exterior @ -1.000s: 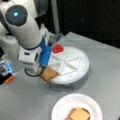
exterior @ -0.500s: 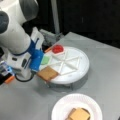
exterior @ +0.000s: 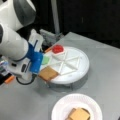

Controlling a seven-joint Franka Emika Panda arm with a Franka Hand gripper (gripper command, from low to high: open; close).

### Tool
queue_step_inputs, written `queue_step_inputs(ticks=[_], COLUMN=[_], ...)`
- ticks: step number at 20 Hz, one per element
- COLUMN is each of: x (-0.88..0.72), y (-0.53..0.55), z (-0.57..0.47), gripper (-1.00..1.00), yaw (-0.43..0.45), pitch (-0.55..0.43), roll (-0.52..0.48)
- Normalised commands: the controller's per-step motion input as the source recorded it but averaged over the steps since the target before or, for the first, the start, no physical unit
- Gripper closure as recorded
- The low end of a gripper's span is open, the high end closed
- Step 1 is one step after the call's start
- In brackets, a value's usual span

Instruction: Ingredient selection for cheeseburger or sandwich

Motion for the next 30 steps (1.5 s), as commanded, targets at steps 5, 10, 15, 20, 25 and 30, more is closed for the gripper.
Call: queue_step_inputs(ticks=[5, 10, 15, 20, 25, 30], x=[0.52, 0.44, 0.29, 0.14, 0.01, -0.09], y=[-0.44, -0.41, -0.26, -0.2, -0.17, -0.04], z=[-0.05, -0.06, -0.24, -0.31, -0.26, -0.13], gripper=[-1.0, -1.0, -1.0, -1.0, -1.0, -1.0], yaw=[0.093, 0.064, -0.026, -0.157, -0.181, -0.157], pitch=[0.269, 0.187, 0.044, -0.04, -0.069, -0.059], roll=[0.535, 0.374, 0.278, 0.365, 0.33, 0.293])
